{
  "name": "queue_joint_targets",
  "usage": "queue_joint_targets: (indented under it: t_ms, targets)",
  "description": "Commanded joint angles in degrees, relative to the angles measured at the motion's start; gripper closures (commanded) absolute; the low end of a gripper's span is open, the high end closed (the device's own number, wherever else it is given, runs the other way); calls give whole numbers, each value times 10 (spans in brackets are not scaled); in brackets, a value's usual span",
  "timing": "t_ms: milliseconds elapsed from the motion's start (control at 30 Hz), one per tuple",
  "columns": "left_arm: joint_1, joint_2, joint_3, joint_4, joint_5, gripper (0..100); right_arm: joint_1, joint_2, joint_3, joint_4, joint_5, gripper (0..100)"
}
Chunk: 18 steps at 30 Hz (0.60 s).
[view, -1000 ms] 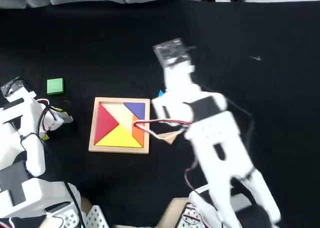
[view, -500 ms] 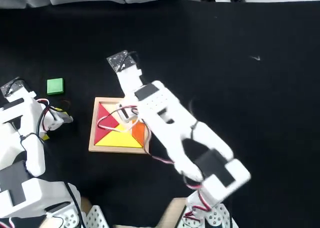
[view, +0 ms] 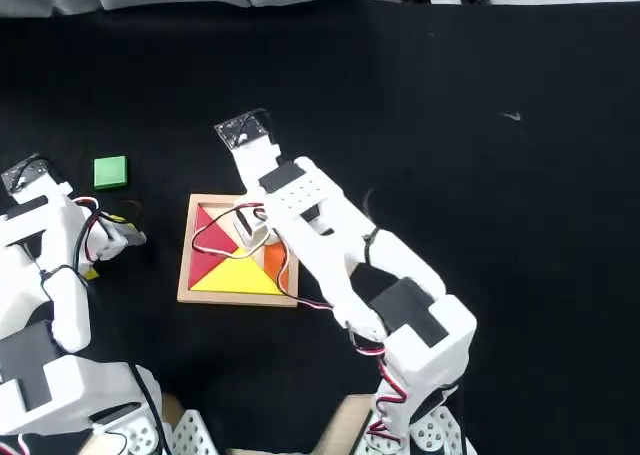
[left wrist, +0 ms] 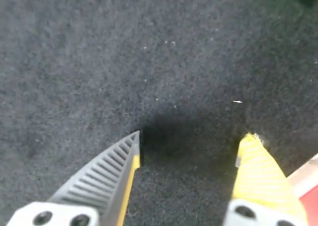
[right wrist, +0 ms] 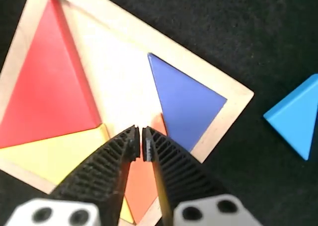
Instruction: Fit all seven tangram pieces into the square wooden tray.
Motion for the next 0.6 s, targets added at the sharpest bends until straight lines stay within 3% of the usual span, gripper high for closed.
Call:
queue_joint_targets:
  t_ms: [0,200,500,567]
  targets:
    - [10,-3,-2,-5,6,690,-5,-2,-22,6,-2,987]
    - [10,-3,-2,-6,6,690,29,-97,-60,90,9,987]
    - [24,-3,-2,-6,6,690,168,-196,15,82,155,980]
    - [23,-3,-2,-6,6,690,189,-196,15,89,176,934]
